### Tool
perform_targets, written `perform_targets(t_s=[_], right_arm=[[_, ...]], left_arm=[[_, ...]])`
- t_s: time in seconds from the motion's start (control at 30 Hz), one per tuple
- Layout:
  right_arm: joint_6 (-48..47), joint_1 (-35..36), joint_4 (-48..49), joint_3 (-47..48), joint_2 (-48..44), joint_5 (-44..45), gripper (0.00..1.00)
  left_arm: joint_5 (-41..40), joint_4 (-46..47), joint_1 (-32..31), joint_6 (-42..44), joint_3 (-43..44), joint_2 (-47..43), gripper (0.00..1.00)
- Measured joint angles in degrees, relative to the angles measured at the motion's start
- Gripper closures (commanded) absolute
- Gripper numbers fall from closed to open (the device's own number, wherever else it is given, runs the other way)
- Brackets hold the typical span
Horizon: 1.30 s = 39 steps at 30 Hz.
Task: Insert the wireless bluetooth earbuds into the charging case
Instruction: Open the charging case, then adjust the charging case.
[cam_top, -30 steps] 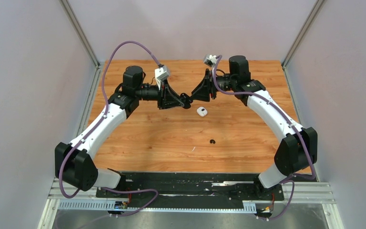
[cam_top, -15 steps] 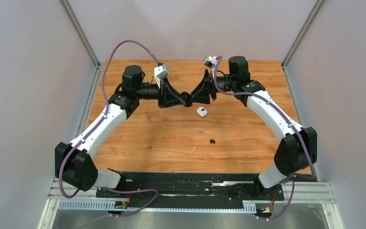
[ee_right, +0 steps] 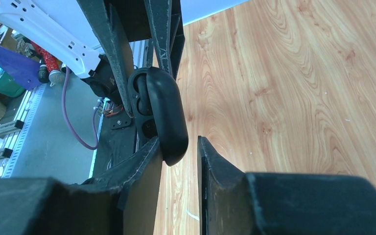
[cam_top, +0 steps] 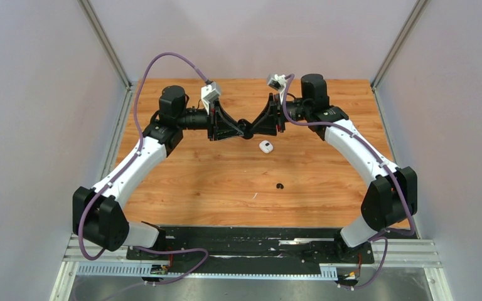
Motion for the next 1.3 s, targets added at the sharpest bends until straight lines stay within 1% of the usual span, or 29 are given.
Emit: perform_targets(t_s=[0.07, 0.1, 0.13, 0.17, 0.23, 0.27, 0.3, 0.37, 0.43, 0.5, 0.57, 0.67, 0.7, 0.8, 0.83, 0.87, 0.9, 0.97, 1.0, 1.1, 1.2, 1.23, 1.3], right_arm=[[0.57, 0.00, 0.90, 0.00, 0.00, -0.46, 0.77], [1.05, 0.00, 1.49, 0.00, 0.00, -0.70, 0.84], [1.62, 0.00, 2.14, 0.00, 0.00, -1.16, 0.94], [1.81, 0.00, 2.49, 0.00, 0.00, -1.36, 0.99], [2.27, 0.00, 3.06, 0.00, 0.02, -1.60, 1.00], [2.43, -0.04, 3.30, 0.00, 0.04, -1.51, 1.00], [2.40, -0.09, 3.30, 0.00, 0.04, -1.55, 1.00], [1.49, -0.13, 3.15, 0.00, 0.04, -1.46, 1.00], [-1.51, -0.04, 1.90, 0.11, 0.04, -0.85, 1.00], [-6.75, 0.15, -2.14, 0.92, 0.04, 0.20, 1.00], [-13.09, 0.37, -7.04, 2.45, 0.02, 1.40, 1.00], [-24.20, 0.96, -13.46, 4.81, -0.37, 4.20, 1.00], [-28.48, 1.31, -15.43, 5.14, -0.85, 5.42, 1.00], [-38.69, 2.93, -19.93, 5.27, -2.21, 8.79, 1.00], [-41.62, 3.65, -21.00, 5.27, -2.51, 9.86, 1.00], [-44.02, 4.37, -21.79, 5.27, -2.71, 10.80, 1.00], [-46.75, 5.31, -22.71, 5.29, -2.89, 12.07, 1.00], [-50.82, 6.86, -24.06, 5.42, -2.93, 14.05, 1.00], [-52.50, 7.58, -24.68, 5.60, -2.91, 14.97, 1.00], [-56.06, 9.16, -26.43, 6.40, -2.91, 16.83, 1.00], [-57.70, 9.49, -27.19, 7.26, -2.91, 17.66, 1.00], [-58.03, 9.49, -27.54, 7.61, -2.91, 17.97, 1.00], [-58.25, 9.66, -28.35, 8.41, -2.84, 18.45, 1.00]], left_arm=[[0.11, 0.09, 0.00, 0.04, 0.00, 0.00, 1.00], [0.24, 0.11, 0.02, 0.07, 0.00, 0.00, 1.00], [0.28, 0.11, 0.00, 0.09, 0.00, 0.00, 1.00], [0.37, 0.13, 0.00, 0.13, 0.00, 0.00, 1.00], [0.74, 0.20, 0.11, 0.13, 0.00, 0.00, 1.00], [0.87, 0.17, 0.11, 0.13, 0.00, 0.00, 0.96], [0.79, 0.22, 0.11, 0.17, 0.00, 0.00, 0.92], [0.37, 0.07, 0.11, 0.17, 0.00, 0.00, 0.62], [-1.03, -1.46, 0.09, 0.39, 0.22, -0.02, 0.49], [-2.91, -5.31, 0.04, 1.86, 1.20, -0.02, 0.42], [-4.61, -12.61, 0.59, 3.72, 4.13, 0.13, 0.38], [-5.38, -22.56, 2.60, 6.40, 11.28, 1.05, 0.36], [-5.11, -26.56, 3.74, 7.26, 14.97, 1.60, 0.35], [-3.63, -33.29, 5.88, 7.93, 22.64, 3.26, 0.33], [-2.45, -34.97, 6.45, 7.63, 24.65, 4.02, 0.26], [-1.22, -36.26, 6.91, 6.84, 26.34, 4.85, 0.17], [0.13, -37.29, 7.17, 5.81, 27.56, 5.95, 0.04], [2.60, -38.75, 7.23, 3.32, 28.72, 8.57, 0.01], [3.32, -39.54, 7.21, 2.21, 28.72, 9.84, 0.00], [2.97, -41.83, 7.04, 0.70, 28.55, 13.11, 0.00], [1.51, -43.60, 6.86, 0.98, 28.39, 13.60, 0.00], [0.68, -44.59, 6.67, 2.23, 28.65, 13.33, 0.01], [-1.36, -47.41, 5.92, 5.90, 30.18, 13.22, 0.08]])
